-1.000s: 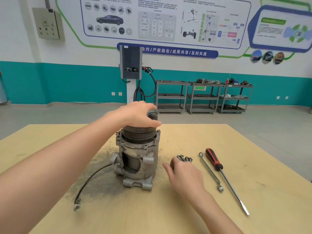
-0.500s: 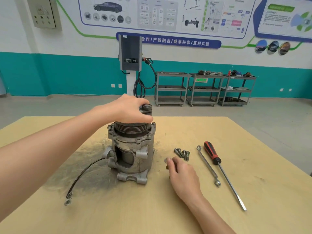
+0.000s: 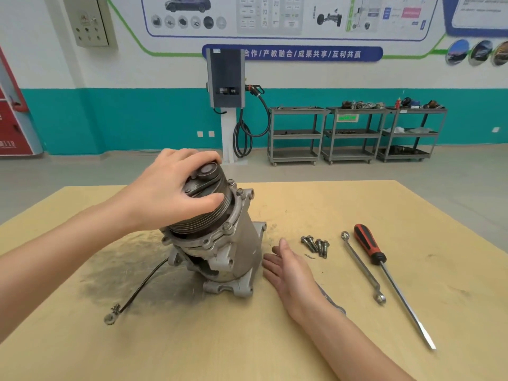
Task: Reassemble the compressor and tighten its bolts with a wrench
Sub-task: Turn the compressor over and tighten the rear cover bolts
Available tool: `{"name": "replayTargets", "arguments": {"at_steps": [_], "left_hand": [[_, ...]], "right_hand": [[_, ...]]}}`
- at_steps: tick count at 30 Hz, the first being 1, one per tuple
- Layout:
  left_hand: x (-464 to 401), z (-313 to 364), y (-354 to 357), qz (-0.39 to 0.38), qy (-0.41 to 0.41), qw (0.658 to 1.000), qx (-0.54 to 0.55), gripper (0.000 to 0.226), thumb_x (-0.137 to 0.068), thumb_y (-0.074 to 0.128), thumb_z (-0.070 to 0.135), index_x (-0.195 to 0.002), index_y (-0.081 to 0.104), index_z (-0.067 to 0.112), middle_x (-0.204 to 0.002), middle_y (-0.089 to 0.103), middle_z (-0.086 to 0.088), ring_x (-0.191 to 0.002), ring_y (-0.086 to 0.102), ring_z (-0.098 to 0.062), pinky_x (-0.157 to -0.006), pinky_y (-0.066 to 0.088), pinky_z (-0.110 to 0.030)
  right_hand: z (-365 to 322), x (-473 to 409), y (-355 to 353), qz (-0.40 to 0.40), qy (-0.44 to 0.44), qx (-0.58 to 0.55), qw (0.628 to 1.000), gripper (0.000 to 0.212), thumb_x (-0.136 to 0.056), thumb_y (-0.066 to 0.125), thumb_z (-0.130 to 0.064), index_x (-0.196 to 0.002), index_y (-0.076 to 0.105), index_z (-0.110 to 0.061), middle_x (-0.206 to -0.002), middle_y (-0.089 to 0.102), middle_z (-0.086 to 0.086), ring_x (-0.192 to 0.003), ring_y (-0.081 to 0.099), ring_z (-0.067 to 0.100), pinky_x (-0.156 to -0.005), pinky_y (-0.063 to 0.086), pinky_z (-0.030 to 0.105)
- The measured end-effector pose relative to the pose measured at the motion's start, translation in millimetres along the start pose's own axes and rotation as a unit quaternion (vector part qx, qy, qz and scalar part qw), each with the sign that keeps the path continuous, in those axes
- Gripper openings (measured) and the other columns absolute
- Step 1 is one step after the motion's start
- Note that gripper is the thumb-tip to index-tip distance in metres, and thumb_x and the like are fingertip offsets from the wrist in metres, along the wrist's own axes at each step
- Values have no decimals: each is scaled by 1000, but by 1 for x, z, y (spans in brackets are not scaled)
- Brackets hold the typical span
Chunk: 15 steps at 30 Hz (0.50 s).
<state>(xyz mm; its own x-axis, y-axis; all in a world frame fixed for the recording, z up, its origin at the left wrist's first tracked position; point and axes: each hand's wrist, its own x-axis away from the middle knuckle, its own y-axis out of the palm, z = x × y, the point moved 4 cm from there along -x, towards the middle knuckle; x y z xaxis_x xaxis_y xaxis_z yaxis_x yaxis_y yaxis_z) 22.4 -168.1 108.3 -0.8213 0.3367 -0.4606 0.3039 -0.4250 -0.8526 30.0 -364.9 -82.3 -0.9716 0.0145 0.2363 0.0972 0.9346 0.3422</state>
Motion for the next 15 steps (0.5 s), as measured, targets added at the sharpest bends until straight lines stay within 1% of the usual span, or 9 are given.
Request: {"name": "replayTargets", "arguments": {"at_steps": [2,3,4,6,7,9,12,14,15], "left_hand": [[10,-6,-5,25,6,1000,17,69,-66,45,71,-129,48,42,-128,47,22,-120,33,-5,-100,27,-28],[14,-9,-8,39,10,999,25,66,-67,46,69,-127,48,43,-126,47,22,-121,35,-4,-101,28,-28],[18,-12,-10,48,14,998,32,65,-68,48,68,-127,49,41,-125,48,21,-122,36,-5,-101,29,-28],[26,-17,-13,62,15,997,41,66,-69,50,64,-129,51,37,-126,50,19,-124,39,-7,-101,30,-28],[31,-19,-14,70,13,996,46,64,-69,51,63,-129,51,38,-127,51,18,-124,40,-7,-101,31,-29],[42,-26,-16,86,8,994,66,59,-71,52,60,-127,49,43,-128,52,17,-124,41,-7,-101,32,-31],[63,-42,-17,119,0,987,104,57,-72,55,56,-128,49,44,-128,53,15,-122,46,-11,-98,39,-37],[79,-58,-14,140,-6,982,130,62,-73,56,52,-133,49,37,-131,53,13,-122,50,-16,-96,44,-39],[87,-67,-13,148,-7,978,144,65,-73,57,51,-135,48,34,-132,53,11,-122,51,-19,-96,46,-37]], "right_hand": [[-5,-4,15,-33,31,-61,997,62,-101,43,-47,-145,38,-4,-134,57,13,-103,63,18,-87,52,29],[-8,-7,22,-46,40,-71,996,62,-95,46,-54,-139,46,-11,-126,63,7,-97,64,13,-82,53,27],[-10,-9,30,-54,46,-73,995,57,-88,49,-61,-125,56,-18,-115,70,1,-95,65,11,-81,55,29],[-11,-15,44,-48,49,-55,996,59,-77,53,-69,-111,67,-23,-105,75,-2,-101,68,16,-91,55,40],[-10,-18,51,-43,53,-51,996,56,-79,55,-69,-111,69,-24,-106,75,0,-102,68,20,-94,54,44],[-9,-22,62,-35,66,-67,995,48,-85,58,-64,-110,70,-25,-104,76,4,-98,70,24,-90,56,47],[-10,-25,73,-57,58,-72,994,44,-88,59,-60,-112,69,-25,-98,77,3,-92,72,23,-79,59,42],[-12,-26,78,-71,20,-41,996,38,-91,56,-57,-109,68,-26,-96,77,-1,-90,73,18,-76,60,36],[-14,-25,81,-78,-3,-22,997,35,-93,55,-55,-107,67,-26,-94,77,-3,-86,73,14,-70,60,31]]}}
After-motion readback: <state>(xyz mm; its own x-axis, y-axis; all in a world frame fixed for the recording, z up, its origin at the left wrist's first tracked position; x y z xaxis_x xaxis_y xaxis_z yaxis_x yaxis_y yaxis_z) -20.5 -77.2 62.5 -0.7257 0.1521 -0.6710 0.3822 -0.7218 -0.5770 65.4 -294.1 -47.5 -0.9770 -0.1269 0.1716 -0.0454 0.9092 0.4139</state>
